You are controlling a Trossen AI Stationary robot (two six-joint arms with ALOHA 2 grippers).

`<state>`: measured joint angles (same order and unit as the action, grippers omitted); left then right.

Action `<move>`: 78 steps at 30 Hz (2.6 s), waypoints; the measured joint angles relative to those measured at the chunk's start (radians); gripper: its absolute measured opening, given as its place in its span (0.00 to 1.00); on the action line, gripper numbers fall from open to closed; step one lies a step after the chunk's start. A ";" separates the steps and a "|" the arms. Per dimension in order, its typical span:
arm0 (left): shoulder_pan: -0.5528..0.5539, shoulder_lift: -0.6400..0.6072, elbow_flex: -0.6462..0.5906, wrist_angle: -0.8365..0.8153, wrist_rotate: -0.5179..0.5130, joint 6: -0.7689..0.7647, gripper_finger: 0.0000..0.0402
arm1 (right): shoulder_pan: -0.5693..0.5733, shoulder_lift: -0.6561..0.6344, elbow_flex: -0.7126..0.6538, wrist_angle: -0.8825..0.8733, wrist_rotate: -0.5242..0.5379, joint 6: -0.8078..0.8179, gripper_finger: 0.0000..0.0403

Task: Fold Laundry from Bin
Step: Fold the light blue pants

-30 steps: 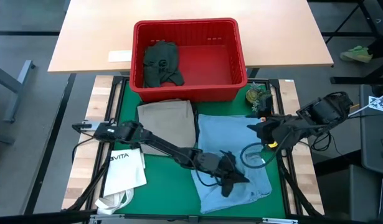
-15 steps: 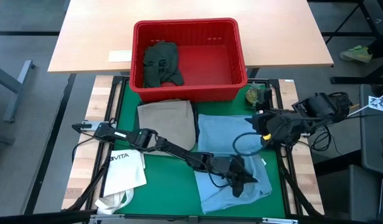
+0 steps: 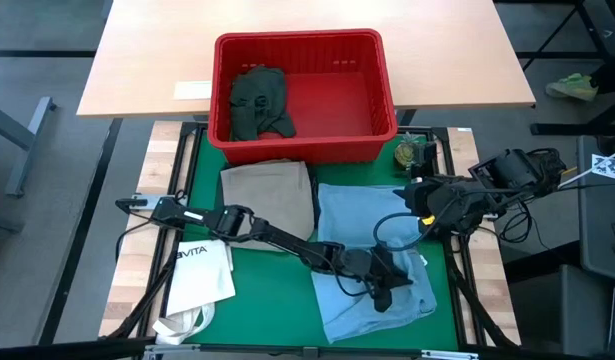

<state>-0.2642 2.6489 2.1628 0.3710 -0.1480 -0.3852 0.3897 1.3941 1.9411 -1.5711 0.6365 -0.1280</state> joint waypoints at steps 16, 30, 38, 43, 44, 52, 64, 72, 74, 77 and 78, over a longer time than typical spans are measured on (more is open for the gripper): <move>0.017 0.033 -0.002 0.071 0.072 0.031 0.45 | 0.001 0.001 0.000 0.000 -0.001 0.102 0.41; 0.151 -0.163 -0.002 -0.420 0.223 0.196 0.37 | 0.064 -0.040 -0.194 0.000 -0.227 0.341 0.41; 0.184 -0.352 -0.002 -0.961 0.171 0.332 0.31 | 0.224 -0.214 -0.391 0.009 -0.141 0.633 0.41; 0.150 -0.498 -0.002 -1.231 0.009 0.346 0.29 | 0.329 -0.292 -0.624 0.143 -0.132 0.947 0.41; 0.138 -0.524 -0.002 -1.281 -0.028 0.343 0.29 | 0.344 -0.303 -0.674 0.192 -0.141 0.995 0.41; -0.016 -0.597 -0.001 -1.507 -0.124 0.309 0.26 | 0.390 -0.286 -0.997 0.535 -0.291 1.083 0.41; -0.170 -0.712 -0.284 -1.636 -0.273 0.154 0.22 | 0.389 -0.291 -1.221 0.756 -0.429 1.186 0.41; -0.185 -0.992 -0.685 -1.422 -0.370 -0.005 0.21 | 0.389 -0.291 -1.295 0.737 -0.466 1.385 0.41; -0.186 -1.045 -0.781 -1.317 -0.365 -0.001 0.20 | 0.389 -0.291 -1.306 0.741 -0.481 1.418 0.41; -0.181 -1.098 -0.901 -1.172 -0.366 0.001 0.20 | 0.389 -0.296 -1.316 0.772 -0.484 1.438 0.41; -0.178 -1.110 -0.934 -1.138 -0.365 0.001 0.20 | 0.389 -0.298 -1.316 0.783 -0.484 1.438 0.41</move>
<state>-0.4427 1.5388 1.2292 -0.7667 -0.5126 -0.3838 0.7784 1.0962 0.6250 -0.7878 0.1528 1.3098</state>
